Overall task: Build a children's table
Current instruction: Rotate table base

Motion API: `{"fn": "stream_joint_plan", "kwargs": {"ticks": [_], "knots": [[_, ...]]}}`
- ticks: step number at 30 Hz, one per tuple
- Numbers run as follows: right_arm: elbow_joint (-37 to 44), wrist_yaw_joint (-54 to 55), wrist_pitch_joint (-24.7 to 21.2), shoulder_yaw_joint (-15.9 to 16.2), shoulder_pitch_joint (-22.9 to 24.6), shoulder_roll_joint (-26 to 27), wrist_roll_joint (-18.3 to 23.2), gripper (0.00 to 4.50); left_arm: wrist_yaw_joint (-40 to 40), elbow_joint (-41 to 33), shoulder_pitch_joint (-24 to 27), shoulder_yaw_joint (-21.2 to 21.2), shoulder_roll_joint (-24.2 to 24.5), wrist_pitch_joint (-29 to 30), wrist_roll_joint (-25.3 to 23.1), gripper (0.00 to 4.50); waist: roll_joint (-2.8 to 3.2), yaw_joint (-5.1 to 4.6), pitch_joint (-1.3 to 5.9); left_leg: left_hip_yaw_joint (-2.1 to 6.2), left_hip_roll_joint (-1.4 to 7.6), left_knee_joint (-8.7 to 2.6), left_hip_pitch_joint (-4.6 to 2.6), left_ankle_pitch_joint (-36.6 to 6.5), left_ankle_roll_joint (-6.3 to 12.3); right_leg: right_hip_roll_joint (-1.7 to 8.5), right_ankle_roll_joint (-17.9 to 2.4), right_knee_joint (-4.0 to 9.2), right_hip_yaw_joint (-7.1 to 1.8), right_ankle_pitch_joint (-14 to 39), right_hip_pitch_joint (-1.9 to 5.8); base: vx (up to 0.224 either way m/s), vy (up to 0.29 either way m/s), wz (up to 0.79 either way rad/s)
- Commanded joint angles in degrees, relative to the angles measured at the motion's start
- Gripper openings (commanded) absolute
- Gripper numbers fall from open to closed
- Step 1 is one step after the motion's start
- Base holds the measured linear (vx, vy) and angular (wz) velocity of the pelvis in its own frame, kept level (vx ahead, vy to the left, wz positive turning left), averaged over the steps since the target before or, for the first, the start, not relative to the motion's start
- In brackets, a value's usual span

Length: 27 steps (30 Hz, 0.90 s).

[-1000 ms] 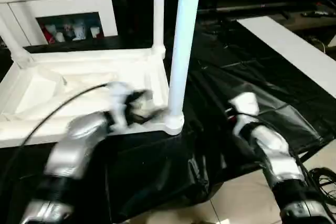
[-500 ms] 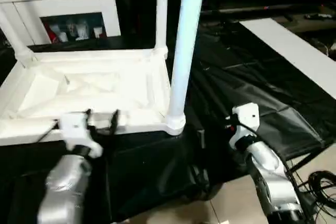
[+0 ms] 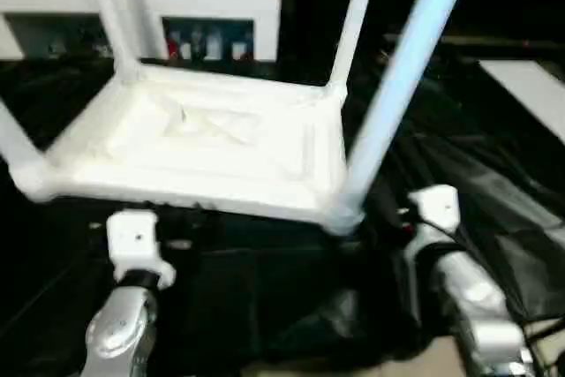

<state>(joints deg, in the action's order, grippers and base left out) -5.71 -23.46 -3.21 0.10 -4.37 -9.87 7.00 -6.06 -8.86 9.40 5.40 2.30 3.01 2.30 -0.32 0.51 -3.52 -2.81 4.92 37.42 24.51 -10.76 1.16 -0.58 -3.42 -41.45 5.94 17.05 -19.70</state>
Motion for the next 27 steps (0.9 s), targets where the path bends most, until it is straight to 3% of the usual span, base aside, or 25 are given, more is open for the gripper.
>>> {"fn": "stream_joint_plan", "kwargs": {"ticks": [1,2,3,4,5,6,7,8,9,10,11,12,13,14,15,17,19,20,21,22,23,24,25,26,27], "knots": [[-1.05,1.26,-1.44,-2.60,1.15,-1.61,0.54,3.33,0.87,-0.69,-0.23,-2.04,-0.43,-0.21,-1.45,4.50,2.11,-0.40,2.95,8.28,14.76,-12.33,-2.96,-23.01,-9.01,3.50,3.85,-2.54,-2.44,7.72,-2.22,-0.080,0.021,0.16],[-1.09,1.29,-1.39,-3.46,1.69,-1.99,0.96,3.33,0.79,-0.98,-0.53,-2.44,-0.89,0.29,-0.94,4.50,0.95,0.98,2.77,5.26,13.71,-12.91,-1.85,-33.22,-6.50,3.13,3.53,-2.94,-3.02,4.87,-2.09,-0.080,0.021,0.16],[-1.03,1.26,-0.85,-3.83,2.50,-1.97,1.15,3.33,0.87,-0.98,-0.68,-2.36,-0.97,1.03,-0.61,4.50,0.92,2.14,3.00,2.38,11.71,-13.04,-1.47,-37.91,-2.26,3.67,2.71,-1.17,-4.15,2.30,-1.85,-0.087,-0.035,0.33],[-1.10,1.60,-0.16,-4.33,3.06,-2.20,0.90,3.33,0.94,-0.69,-0.86,-2.58,-1.02,1.08,-0.74,4.50,-0.28,2.28,3.18,1.01,10.51,-12.88,-0.93,-38.28,-1.16,4.64,2.24,0.73,-5.24,2.45,-1.48,-0.080,-0.091,0.22],[-1.15,1.80,0.10,-4.60,3.30,-2.29,0.81,3.33,0.97,-0.47,-0.96,-2.73,-0.98,1.04,-0.90,4.50,-3.13,2.50,3.81,-1.72,5.79,-6.05,-1.44,-33.68,-1.34,10.26,-0.20,8.23,-9.69,14.43,-3.39,-0.080,-0.091,0.22],[-1.24,2.21,0.28,-5.10,3.58,-2.38,0.74,3.33,0.97,0.07,-1.17,-3.07,-0.75,0.83,-1.37,4.50,-3.58,2.92,3.22,-2.97,3.40,2.24,-2.09,-21.59,-0.88,16.50,0.51,13.86,-11.08,26.34,-4.07,-0.090,-0.076,0.00],[-1.69,2.96,0.53,-5.93,3.54,-2.53,0.65,3.33,1.11,1.37,-1.65,-3.61,-0.48,0.73,-2.24,4.50,-2.81,3.85,2.79,-0.34,2.18,5.01,0.97,-4.64,-1.38,15.93,4.70,14.19,-12.91,36.63,-1.49,-0.046,-0.021,-0.25],[-2.00,3.14,0.37,-6.38,3.20,-2.74,0.79,3.33,1.20,2.18,-2.28,-3.99,-0.42,0.58,-2.75,4.50,-2.81,3.90,1.71,-0.07,3.44,3.59,1.30,-3.91,-3.58,14.85,3.39,13.91,-10.18,41.07,-0.41,-0.046,-0.021,-0.25],[-2.20,3.07,0.10,-6.63,2.82,-2.95,1.00,3.33,1.27,2.73,-2.94,-4.27,-0.43,0.44,-3.08,4.50,-2.75,3.52,1.67,-0.16,5.34,-0.61,-1.03,-10.04,-5.53,11.66,-0.02,12.54,-7.46,36.78,-0.69,-0.038,0.036,-0.19],[-2.36,2.97,-0.12,-6.80,2.49,-3.16,1.17,3.33,1.34,3.15,-3.52,-4.48,-0.48,0.31,-3.34,4.50,-2.49,3.75,1.96,-0.33,6.46,-3.20,-2.89,-17.31,-5.73,8.35,-0.69,11.14,-6.41,33.94,-2.22,-0.134,0.047,0.10],[-2.36,2.97,-0.12,-6.80,2.49,-3.16,1.17,3.33,1.34,3.15,-3.52,-4.48,-0.48,0.31,-3.34,4.50,-1.90,1.82,1.84,0.76,8.95,-5.88,-4.14,-30.18,-5.69,7.82,-2.73,9.62,-5.86,24.26,-2.55,-0.134,0.047,0.10],[-2.63,2.94,-0.32,-6.91,2.04,-3.28,1.37,3.33,1.38,3.58,-4.27,-4.62,-0.60,0.30,-3.55,4.50,-0.98,1.52,2.05,0.97,9.27,-7.02,-3.69,-33.66,-6.13,7.99,-3.70,9.20,-5.59,20.10,-1.52,-0.109,0.044,0.02],[-2.82,2.92,-0.47,-6.99,1.72,-3.37,1.51,3.33,1.42,3.89,-4.81,-4.72,-0.69,0.29,-3.71,4.50,-1.06,0.61,2.38,1.03,9.17,-8.27,-2.85,-34.75,-6.57,8.74,-4.75,8.78,-5.09,12.45,0.11,-0.028,0.072,-0.19],[-4.07,2.28,-1.13,-6.09,-0.03,-3.18,1.83,3.33,0.14,5.93,-8.23,-6.08,0.13,0.35,-4.77,4.50,2.93,1.09,1.61,1.58,8.38,-9.18,-2.24,-35.75,-7.97,9.18,-4.67,8.66,-4.73,8.77,0.56,-0.028,0.072,-0.19],[-4.17,2.21,-1.13,-5.98,-0.13,-3.14,1.83,3.33,0.00,6.09,-8.46,-6.22,0.25,0.30,-4.87,4.50,0.33,0.23,1.95,0.92,8.39,-8.85,-2.15,-33.23,-7.42,9.93,-4.18,9.91,-4.84,8.82,0.94,-0.040,0.075,-0.23],[-4.66,2.43,-0.89,-4.96,-0.64,-2.17,1.44,3.33,-1.23,6.78,-10.38,-6.95,1.15,0.45,-5.20,4.50,0.23,0.14,1.99,0.15,8.01,-8.29,-2.54,-34.42,-8.40,10.45,-3.72,11.49,-4.88,15.55,0.53,-0.056,0.067,-0.18],[-4.09,2.97,-0.85,-4.48,-0.65,-1.08,1.47,3.33,-1.94,6.47,-11.36,-6.50,1.07,1.07,-3.85,4.50,0.89,0.36,1.56,-0.03,8.02,-8.28,-2.64,-34.36,-8.17,11.19,-3.82,11.98,-4.89,20.26,0.29,-0.020,0.028,-0.08],[-2.81,3.92,-0.96,-3.14,-0.70,0.89,1.05,3.33,-2.41,6.55,-13.10,-5.42,0.81,1.01,-1.87,4.50,-0.01,0.19,1.44,-0.67,7.87,-8.06,-2.58,-32.41,-6.80,11.44,-3.73,12.24,-5.16,22.57,0.15,0.000,0.000,0.00],[-2.59,4.21,-1.11,-2.79,-0.89,1.53,0.90,3.33,-2.48,6.90,-13.57,-5.39,0.92,0.98,-1.79,4.50,0.09,0.45,1.33,-1.13,7.81,-7.60,-3.60,-33.26,-5.85,11.84,-3.02,13.01,-5.44,28.74,-0.37,0.000,0.000,0.00],[-2.61,4.35,-1.19,-2.67,-1.05,1.86,0.77,3.33,-2.44,7.24,-13.85,-5.53,1.04,0.91,-2.01,4.50,0.21,0.35,1.25,-1.06,7.80,-7.41,-3.82,-34.09,-5.56,11.95,-2.44,13.20,-5.25,32.21,-0.14,0.000,0.000,0.00],[-2.57,4.46,-1.28,-2.53,-1.18,1.98,0.62,3.33,-2.43,7.28,-13.81,-5.63,1.04,0.83,-2.09,4.50,0.54,0.17,0.88,-1.18,7.69,-7.26,-4.17,-36.29,-5.40,11.64,-0.99,14.12,-4.61,38.09,0.17,0.000,0.000,0.00],[-2.54,4.58,-1.38,-2.39,-1.32,2.10,0.45,3.33,-2.43,7.33,-13.77,-5.73,1.04,0.74,-2.18,4.50,0.54,-0.09,0.74,-1.26,7.60,-7.18,-4.57,-38.14,-5.48,11.12,-0.31,14.52,-4.00,40.02,0.31,0.000,0.000,0.00],[-2.50,4.63,-1.52,-2.28,-1.49,2.13,0.32,3.33,-2.35,7.32,-13.73,-5.86,0.95,0.70,-2.30,4.50,0.74,-0.55,0.68,-1.39,7.34,-7.29,-4.86,-40.47,-5.42,10.23,0.57,15.02,-2.97,40.15,1.10,0.000,0.000,0.00],[-2.26,4.51,-1.41,-1.85,-1.88,2.03,0.16,3.33,-2.05,7.43,-13.37,-5.73,0.62,0.61,-2.11,4.50,0.97,-0.98,0.29,-1.48,7.69,-7.89,-6.14,-44.70,-5.42,9.05,0.62,15.01,-1.76,37.34,0.94,0.000,0.000,0.00],[-2.12,4.36,-1.30,-1.61,-2.14,1.88,0.13,3.33,-1.80,7.51,-13.15,-5.65,0.35,0.60,-1.98,4.50,1.29,-1.46,0.45,-1.18,8.11,-8.93,-6.36,-46.95,-5.97,8.35,0.41,14.24,-1.19,31.21,1.87,0.065,0.016,-0.11]]}}
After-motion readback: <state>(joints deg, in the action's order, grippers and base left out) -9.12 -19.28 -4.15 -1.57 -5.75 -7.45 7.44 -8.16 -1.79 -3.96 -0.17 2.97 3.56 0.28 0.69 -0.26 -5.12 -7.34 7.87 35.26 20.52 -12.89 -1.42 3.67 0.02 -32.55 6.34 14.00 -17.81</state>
